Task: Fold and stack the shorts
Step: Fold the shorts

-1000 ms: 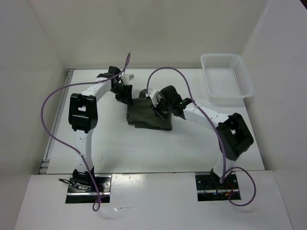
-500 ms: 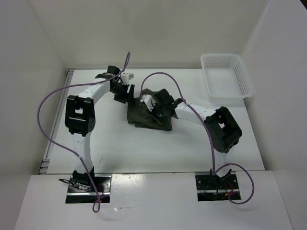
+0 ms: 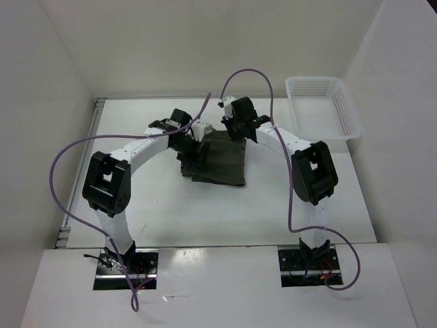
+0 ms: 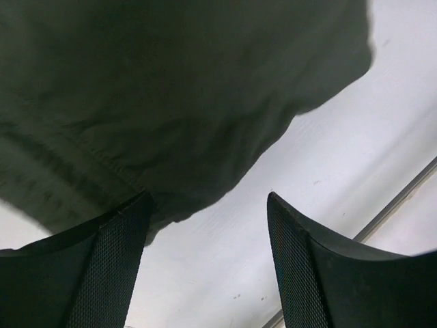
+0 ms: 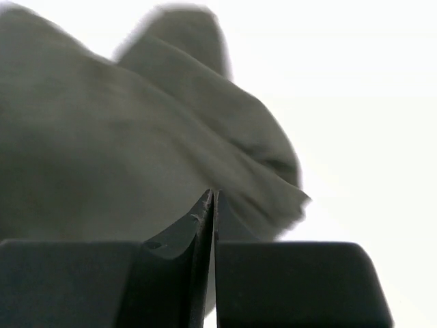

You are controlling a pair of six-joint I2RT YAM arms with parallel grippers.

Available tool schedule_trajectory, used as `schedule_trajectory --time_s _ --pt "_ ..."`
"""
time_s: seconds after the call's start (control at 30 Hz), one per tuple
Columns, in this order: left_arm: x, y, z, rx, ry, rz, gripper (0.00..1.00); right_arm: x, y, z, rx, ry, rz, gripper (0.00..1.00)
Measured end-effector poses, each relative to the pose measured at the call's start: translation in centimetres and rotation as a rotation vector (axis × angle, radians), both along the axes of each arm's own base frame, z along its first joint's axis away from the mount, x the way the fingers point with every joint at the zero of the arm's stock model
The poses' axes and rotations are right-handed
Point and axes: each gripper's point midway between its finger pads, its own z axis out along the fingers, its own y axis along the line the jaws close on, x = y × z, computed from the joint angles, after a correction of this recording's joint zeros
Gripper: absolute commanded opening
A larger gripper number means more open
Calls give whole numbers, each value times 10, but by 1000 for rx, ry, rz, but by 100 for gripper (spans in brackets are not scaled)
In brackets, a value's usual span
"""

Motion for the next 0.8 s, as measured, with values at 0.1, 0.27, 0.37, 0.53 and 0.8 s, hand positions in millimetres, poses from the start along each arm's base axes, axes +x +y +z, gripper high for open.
schedule_trajectory --time_s 0.1,0.27,0.37,0.53,0.8 --pt "-19 -5 -35 41 92 -29 75 9 -24 -37 -73 56 -77 5" --pt "-14 1 -65 100 117 -8 75 14 -46 -81 -185 104 -147 5" --pt "-14 1 -71 112 111 -8 76 22 -51 -96 -236 105 -176 4" --pt "-12 -1 -72 126 93 -11 76 44 -48 -82 -266 41 -206 4" --pt "-13 -3 -56 128 48 -17 100 84 -53 0 -287 -166 -257 62"
